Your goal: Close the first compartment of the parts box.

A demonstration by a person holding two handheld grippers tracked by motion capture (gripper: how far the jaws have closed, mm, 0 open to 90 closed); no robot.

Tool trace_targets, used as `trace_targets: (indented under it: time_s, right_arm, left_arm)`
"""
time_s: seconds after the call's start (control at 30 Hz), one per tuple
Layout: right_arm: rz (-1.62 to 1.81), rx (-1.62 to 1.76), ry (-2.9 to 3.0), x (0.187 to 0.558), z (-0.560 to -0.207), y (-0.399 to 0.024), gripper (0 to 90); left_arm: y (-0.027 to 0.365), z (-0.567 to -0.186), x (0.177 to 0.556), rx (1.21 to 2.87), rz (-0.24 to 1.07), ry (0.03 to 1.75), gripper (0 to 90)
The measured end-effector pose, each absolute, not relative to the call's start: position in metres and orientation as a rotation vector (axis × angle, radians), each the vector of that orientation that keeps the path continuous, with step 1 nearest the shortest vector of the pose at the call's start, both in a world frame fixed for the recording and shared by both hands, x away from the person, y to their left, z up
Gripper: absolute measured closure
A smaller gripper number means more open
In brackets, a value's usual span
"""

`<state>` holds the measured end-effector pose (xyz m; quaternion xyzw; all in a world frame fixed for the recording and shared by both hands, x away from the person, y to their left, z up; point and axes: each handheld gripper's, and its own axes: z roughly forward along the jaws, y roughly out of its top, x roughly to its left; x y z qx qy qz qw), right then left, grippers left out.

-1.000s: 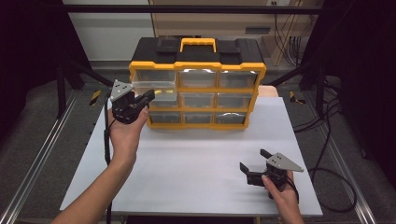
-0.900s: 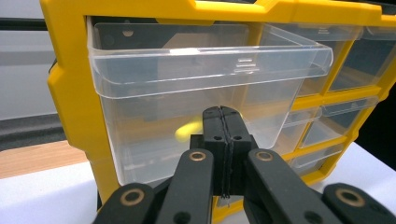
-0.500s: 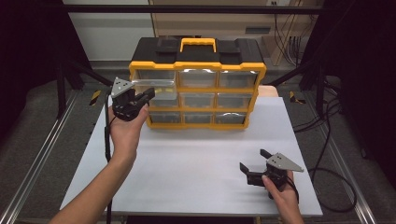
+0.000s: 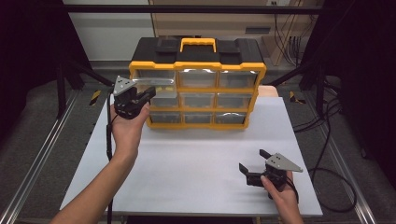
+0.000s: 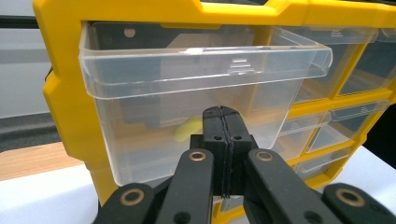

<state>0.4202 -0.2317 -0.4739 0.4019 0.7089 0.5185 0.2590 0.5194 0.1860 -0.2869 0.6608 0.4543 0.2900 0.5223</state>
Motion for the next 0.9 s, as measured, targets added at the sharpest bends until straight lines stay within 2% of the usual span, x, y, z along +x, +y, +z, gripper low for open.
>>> trace_targets:
  time_s: [0.9]
  right_arm:
    - [1.404, 1.082, 1.938, 0.421, -0.475, -0.228, 3.4]
  left_arm:
    - [0.182, -0.286, 0.533, 1.585, 0.714, 1.12, 89.7]
